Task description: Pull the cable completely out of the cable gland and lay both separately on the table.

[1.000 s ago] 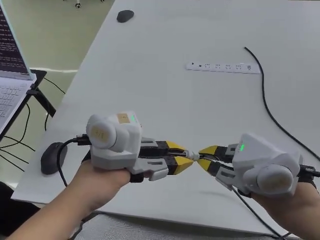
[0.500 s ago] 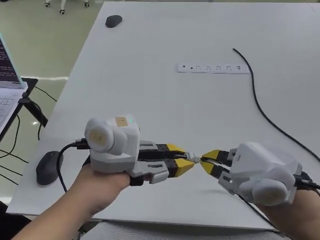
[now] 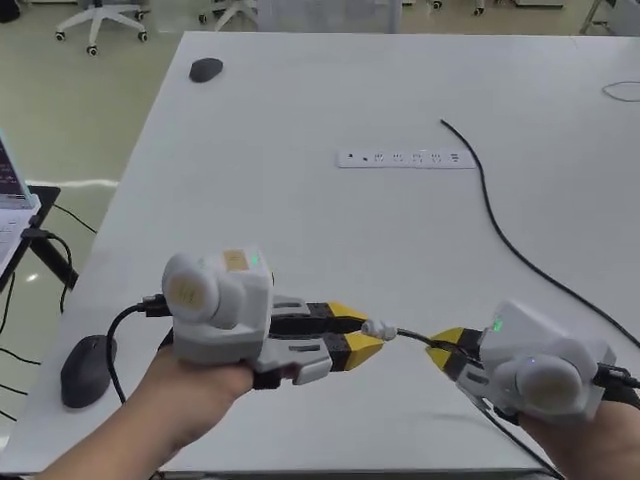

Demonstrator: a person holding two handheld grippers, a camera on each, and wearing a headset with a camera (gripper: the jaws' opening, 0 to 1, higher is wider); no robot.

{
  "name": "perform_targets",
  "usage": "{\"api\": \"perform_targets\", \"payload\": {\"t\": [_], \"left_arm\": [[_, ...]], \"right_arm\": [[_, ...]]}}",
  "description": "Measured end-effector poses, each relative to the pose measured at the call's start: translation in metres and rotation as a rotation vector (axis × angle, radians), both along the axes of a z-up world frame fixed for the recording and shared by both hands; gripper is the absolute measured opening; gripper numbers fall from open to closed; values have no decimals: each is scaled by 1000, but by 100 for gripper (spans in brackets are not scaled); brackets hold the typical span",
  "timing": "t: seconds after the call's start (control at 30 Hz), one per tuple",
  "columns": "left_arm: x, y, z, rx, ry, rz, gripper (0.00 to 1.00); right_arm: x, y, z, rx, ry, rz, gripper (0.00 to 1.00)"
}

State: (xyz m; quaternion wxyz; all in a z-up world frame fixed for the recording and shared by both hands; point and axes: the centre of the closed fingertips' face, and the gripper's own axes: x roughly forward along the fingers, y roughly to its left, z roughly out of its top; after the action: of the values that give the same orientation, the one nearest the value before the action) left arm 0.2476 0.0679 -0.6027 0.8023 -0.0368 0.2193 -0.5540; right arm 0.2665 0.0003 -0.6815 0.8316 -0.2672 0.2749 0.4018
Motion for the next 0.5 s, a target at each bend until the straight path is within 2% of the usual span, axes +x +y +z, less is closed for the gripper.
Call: {"api": "perform_targets", "payload": {"t": [0.2,0.43,0.5], "left_arm": [[1,11,-7,-4,-1,13,15],[3,14,-17,-2,2,20,15],[2,15,-19,3,-11,15,15]], "right_arm": [[2,-4,-2,3,14,-25,0],[10,-3,0,22,30,-65,0],[12,-2,2,19,24,-63,0]]}}
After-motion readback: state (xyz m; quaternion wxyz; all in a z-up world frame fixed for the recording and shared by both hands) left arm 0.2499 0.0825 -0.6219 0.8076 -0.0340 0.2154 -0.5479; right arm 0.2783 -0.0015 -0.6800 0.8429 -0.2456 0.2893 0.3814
